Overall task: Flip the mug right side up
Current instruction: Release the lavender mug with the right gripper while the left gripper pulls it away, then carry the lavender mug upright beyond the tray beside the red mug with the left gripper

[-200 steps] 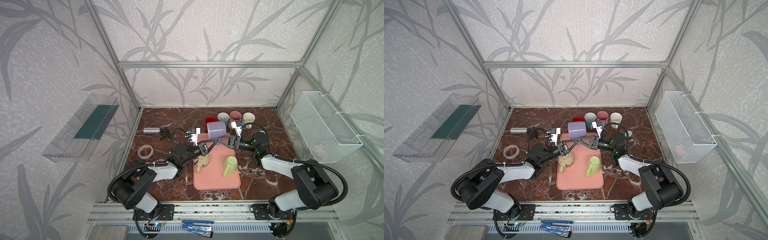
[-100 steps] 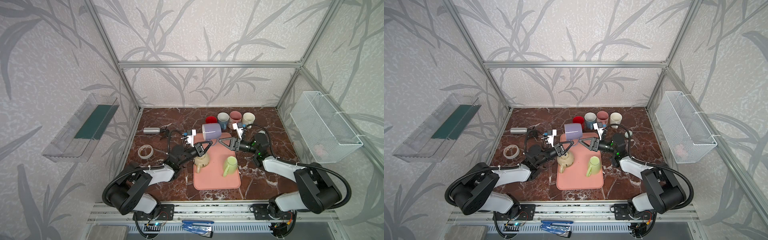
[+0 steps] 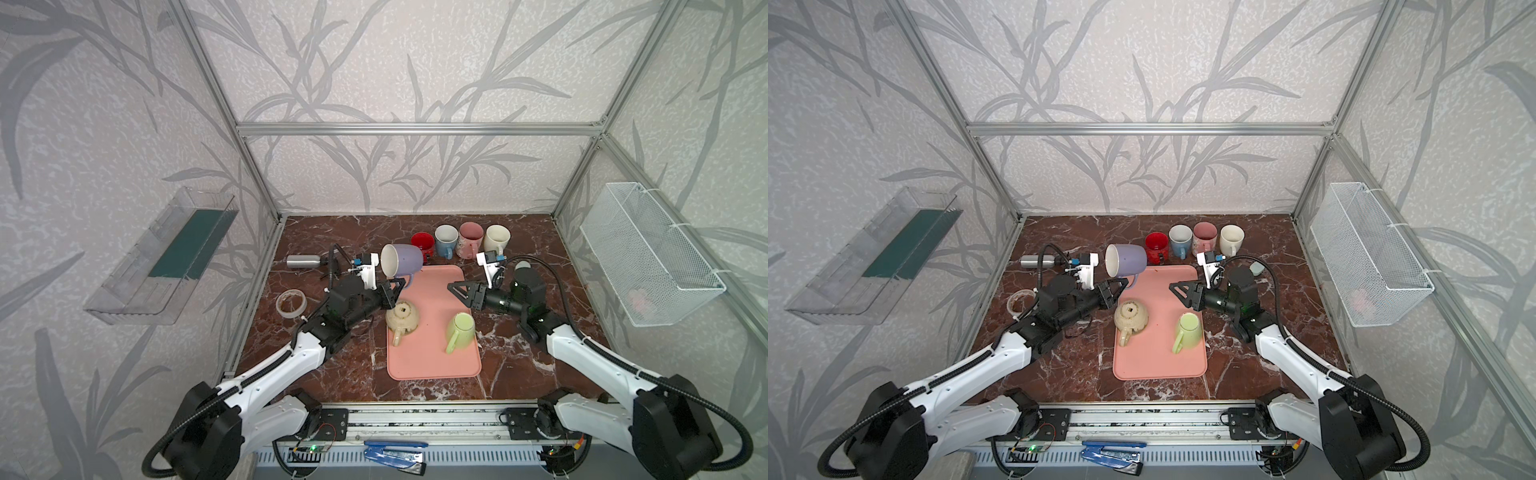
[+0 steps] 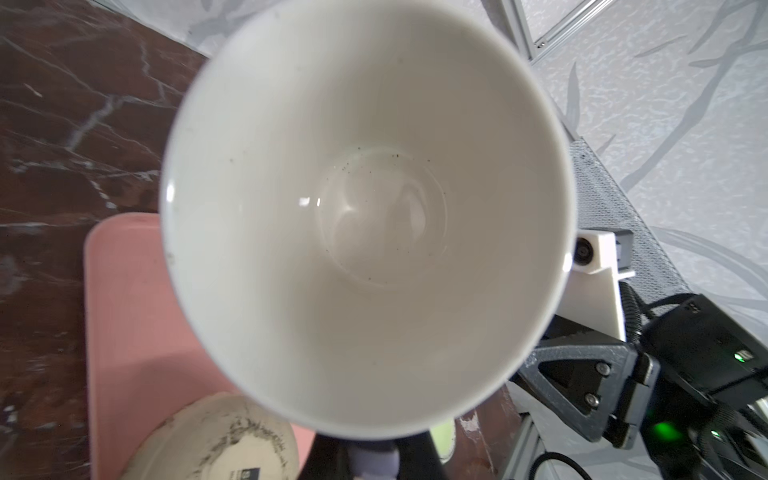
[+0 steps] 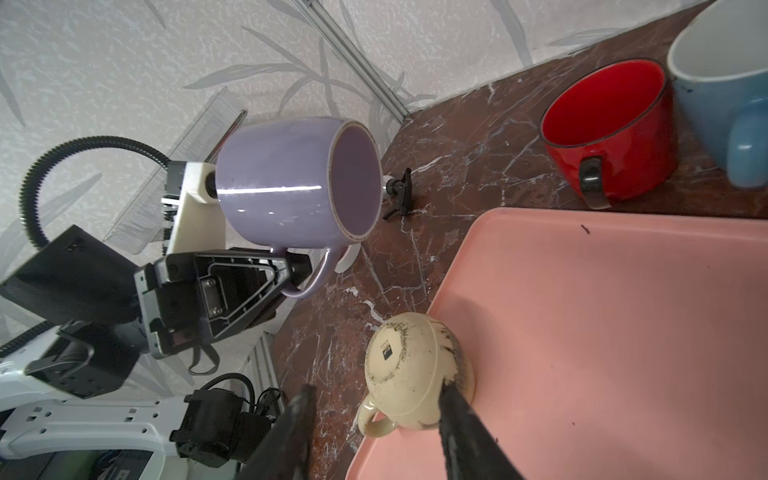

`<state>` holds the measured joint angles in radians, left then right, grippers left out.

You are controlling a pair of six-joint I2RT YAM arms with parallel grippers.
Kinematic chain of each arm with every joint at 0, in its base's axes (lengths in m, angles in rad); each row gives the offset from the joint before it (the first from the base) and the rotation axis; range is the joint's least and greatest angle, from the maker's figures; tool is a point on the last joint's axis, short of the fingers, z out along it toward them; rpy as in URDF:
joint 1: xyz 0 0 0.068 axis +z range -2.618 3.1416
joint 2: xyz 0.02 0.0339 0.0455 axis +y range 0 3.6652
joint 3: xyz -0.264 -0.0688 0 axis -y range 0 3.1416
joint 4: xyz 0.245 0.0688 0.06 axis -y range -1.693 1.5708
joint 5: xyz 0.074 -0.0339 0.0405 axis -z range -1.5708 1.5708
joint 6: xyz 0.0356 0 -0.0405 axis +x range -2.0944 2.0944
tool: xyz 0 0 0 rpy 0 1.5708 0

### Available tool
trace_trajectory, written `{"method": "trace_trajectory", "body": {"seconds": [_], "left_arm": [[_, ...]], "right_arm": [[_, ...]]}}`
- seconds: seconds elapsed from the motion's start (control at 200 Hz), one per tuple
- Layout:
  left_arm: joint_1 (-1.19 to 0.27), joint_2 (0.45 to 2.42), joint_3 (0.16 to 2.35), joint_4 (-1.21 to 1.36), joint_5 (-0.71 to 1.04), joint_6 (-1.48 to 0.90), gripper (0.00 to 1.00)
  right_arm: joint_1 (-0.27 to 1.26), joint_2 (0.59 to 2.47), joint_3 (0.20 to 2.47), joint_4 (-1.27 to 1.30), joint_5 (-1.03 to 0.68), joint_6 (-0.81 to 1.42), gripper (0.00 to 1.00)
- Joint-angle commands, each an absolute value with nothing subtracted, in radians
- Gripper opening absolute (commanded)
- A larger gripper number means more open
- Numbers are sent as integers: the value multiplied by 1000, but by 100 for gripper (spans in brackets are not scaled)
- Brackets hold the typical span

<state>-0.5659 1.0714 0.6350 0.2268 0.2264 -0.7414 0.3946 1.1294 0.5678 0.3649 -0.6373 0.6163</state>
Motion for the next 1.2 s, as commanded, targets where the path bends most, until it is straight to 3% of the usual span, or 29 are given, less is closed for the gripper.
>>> {"method": "trace_trajectory", "body": {"seconds": [0.0,0.185,0.43,1.195], "left_arm": [[-550,1035,753,-12,113,-620,0],[-526,1100,934,-329,14,-503,0],[-508,1239,1107,-511,-46,-410,0],[-440,1699,1448,-569,-118,-310,0]], "right_arm": [[397,1095,581,255,-572,552,50],[400,1069,586,173,-500,530,51],[402,1032,566,141,-436,538,51],[423,957,448,278,-387,677,51]]}}
